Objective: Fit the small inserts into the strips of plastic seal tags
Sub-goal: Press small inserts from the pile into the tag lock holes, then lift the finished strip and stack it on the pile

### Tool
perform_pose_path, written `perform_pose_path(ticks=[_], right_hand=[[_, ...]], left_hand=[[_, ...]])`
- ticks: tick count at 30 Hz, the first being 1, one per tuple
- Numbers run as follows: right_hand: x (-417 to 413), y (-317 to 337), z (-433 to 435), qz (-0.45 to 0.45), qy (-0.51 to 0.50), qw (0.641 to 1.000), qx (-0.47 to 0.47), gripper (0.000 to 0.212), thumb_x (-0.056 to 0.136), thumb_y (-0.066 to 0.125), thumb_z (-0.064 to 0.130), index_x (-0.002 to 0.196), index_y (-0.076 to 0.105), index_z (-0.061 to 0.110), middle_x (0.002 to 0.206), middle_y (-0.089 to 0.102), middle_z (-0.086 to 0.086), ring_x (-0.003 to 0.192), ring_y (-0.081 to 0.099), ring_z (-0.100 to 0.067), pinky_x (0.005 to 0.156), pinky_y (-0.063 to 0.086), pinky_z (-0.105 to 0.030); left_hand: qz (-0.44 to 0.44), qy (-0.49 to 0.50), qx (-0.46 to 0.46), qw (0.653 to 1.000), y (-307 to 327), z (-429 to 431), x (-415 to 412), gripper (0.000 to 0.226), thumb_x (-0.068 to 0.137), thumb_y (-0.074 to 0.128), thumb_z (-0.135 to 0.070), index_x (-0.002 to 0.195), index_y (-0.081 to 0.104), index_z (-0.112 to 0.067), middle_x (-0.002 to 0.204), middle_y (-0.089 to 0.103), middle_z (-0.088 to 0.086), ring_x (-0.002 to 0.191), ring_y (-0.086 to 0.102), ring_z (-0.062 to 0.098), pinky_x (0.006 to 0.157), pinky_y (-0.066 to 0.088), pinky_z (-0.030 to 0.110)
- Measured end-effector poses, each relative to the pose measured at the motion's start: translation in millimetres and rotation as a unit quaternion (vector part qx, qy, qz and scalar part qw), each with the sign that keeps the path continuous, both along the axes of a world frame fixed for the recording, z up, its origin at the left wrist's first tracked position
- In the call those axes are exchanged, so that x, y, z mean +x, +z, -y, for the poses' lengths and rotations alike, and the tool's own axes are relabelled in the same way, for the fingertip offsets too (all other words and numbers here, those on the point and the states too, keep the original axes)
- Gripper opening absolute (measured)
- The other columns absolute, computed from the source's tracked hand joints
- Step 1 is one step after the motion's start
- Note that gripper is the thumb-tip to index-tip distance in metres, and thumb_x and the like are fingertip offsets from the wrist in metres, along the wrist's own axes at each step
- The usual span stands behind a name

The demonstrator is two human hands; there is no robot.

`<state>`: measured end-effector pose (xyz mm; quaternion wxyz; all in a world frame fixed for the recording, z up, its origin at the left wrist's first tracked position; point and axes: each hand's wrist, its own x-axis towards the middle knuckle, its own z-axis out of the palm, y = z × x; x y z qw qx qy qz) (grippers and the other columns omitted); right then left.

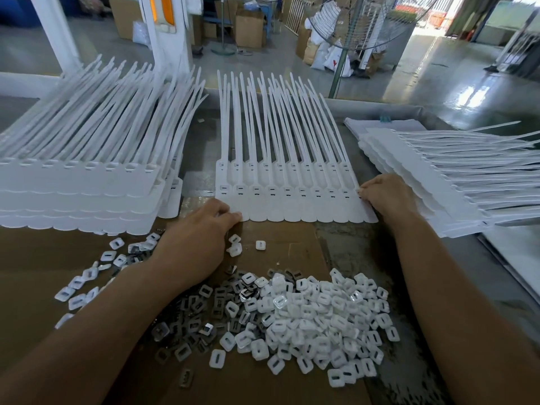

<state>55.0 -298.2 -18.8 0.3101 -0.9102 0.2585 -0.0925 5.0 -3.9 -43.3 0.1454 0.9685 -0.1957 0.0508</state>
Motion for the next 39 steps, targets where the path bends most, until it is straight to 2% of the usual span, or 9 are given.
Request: perform_pose_path(ticks=[3, 7, 12, 17, 20, 25, 29, 34, 39], right_hand=[[-3.8, -9.6, -1.8, 0.020, 0.025, 0.996, -0.089, 0.020, 0.088, 0.054, 0.024, 0.098, 0.069, 0.016, 0.105, 0.065, -0.002, 0.104, 0.056, -0.026, 0.085, 0.042, -0.036], [-10.8, -0.6, 0.6, -0.002, 0.067, 0.993, -0.100, 0.023, 0.083, 0.059, 0.024, 0.070, 0.061, 0.005, 0.073, 0.057, -0.011, 0.081, 0.056, -0.032, 0.068, 0.041, -0.033], [-20.5, 8.2, 8.4, -0.062, 0.098, 0.993, -0.033, 0.050, 0.068, 0.078, 0.017, 0.106, 0.057, -0.009, 0.105, 0.062, -0.023, 0.093, 0.059, -0.038, 0.088, 0.048, -0.049], [-22.1, 7.7, 11.2, -0.081, 0.109, 0.990, 0.031, 0.021, 0.066, 0.079, 0.005, 0.082, 0.068, 0.014, 0.074, 0.062, 0.004, 0.078, 0.058, -0.018, 0.082, 0.047, -0.037], [-21.0, 8.8, 11.7, -0.086, 0.103, 0.989, 0.059, 0.021, 0.069, 0.078, 0.005, 0.071, 0.061, 0.018, 0.081, 0.061, 0.001, 0.081, 0.056, -0.018, 0.079, 0.043, -0.034], [-20.7, 10.8, 12.5, -0.083, 0.117, 0.987, 0.078, 0.020, 0.074, 0.073, 0.004, 0.077, 0.057, 0.016, 0.091, 0.060, -0.001, 0.082, 0.055, -0.019, 0.068, 0.043, -0.030], [-25.3, 11.3, 14.4, -0.067, 0.117, 0.985, 0.111, 0.024, 0.075, 0.071, -0.001, 0.092, 0.055, 0.006, 0.091, 0.061, -0.009, 0.077, 0.058, -0.021, 0.058, 0.047, -0.026], [-23.4, 15.4, 11.9, -0.026, 0.113, 0.986, 0.118, 0.029, 0.076, 0.071, -0.001, 0.095, 0.051, 0.008, 0.097, 0.059, -0.010, 0.087, 0.059, -0.027, 0.056, 0.046, -0.024], [-24.0, 13.1, 9.6, 0.024, 0.110, 0.982, 0.149, 0.027, 0.075, 0.070, -0.003, 0.091, 0.052, 0.010, 0.094, 0.063, -0.010, 0.077, 0.059, -0.019, 0.058, 0.047, -0.026]], left_hand=[[-0.001, 0.002, 0.008, 1.000, -0.2, 0.3, 0.3, 0.052, 0.088, 0.040, -0.005, 0.136, 0.040, -0.025, 0.136, 0.035, -0.002, 0.121, 0.041, 0.018, 0.096, 0.044, 0.038], [0.001, 0.008, -0.007, 1.000, -1.2, 1.0, 2.7, 0.050, 0.089, 0.039, -0.006, 0.134, 0.042, -0.025, 0.136, 0.037, -0.002, 0.123, 0.038, 0.017, 0.098, 0.040, 0.035], [0.003, 0.049, -0.022, 0.999, -1.4, 2.6, 2.7, 0.042, 0.092, 0.040, -0.012, 0.132, 0.045, -0.024, 0.145, 0.028, 0.008, 0.132, 0.029, 0.025, 0.106, 0.032, 0.042], [-0.019, 0.080, -0.086, 0.993, 4.8, 1.8, 0.4, 0.048, 0.088, 0.039, -0.007, 0.135, 0.040, -0.016, 0.136, 0.041, 0.007, 0.125, 0.035, 0.019, 0.101, 0.027, 0.027], [-0.020, 0.073, -0.130, 0.989, 9.2, 1.7, 0.4, 0.046, 0.087, 0.044, -0.006, 0.132, 0.045, -0.019, 0.136, 0.044, 0.004, 0.125, 0.037, 0.016, 0.102, 0.026, 0.025], [-0.011, 0.130, -0.302, 0.944, 15.5, -4.0, 3.7, 0.029, 0.088, 0.055, -0.009, 0.113, 0.061, -0.022, 0.096, 0.062, -0.002, 0.070, 0.055, 0.005, 0.061, 0.043, 0.009], [-0.088, 0.153, -0.408, 0.896, 16.3, -1.7, 5.2, 0.019, 0.086, 0.058, -0.012, 0.093, 0.068, -0.026, 0.078, 0.065, -0.012, 0.076, 0.063, 0.007, 0.067, 0.050, 0.021], [-0.003, 0.124, -0.377, 0.918, 19.0, 1.3, -1.2, 0.018, 0.083, 0.062, -0.006, 0.091, 0.071, -0.019, 0.084, 0.061, -0.017, 0.076, 0.058, -0.003, 0.066, 0.043, 0.002], [0.050, 0.119, -0.351, 0.927, 22.3, 2.3, 0.4, 0.019, 0.081, 0.063, -0.004, 0.095, 0.071, -0.012, 0.083, 0.056, -0.021, 0.077, 0.056, -0.005, 0.071, 0.036, -0.006]])
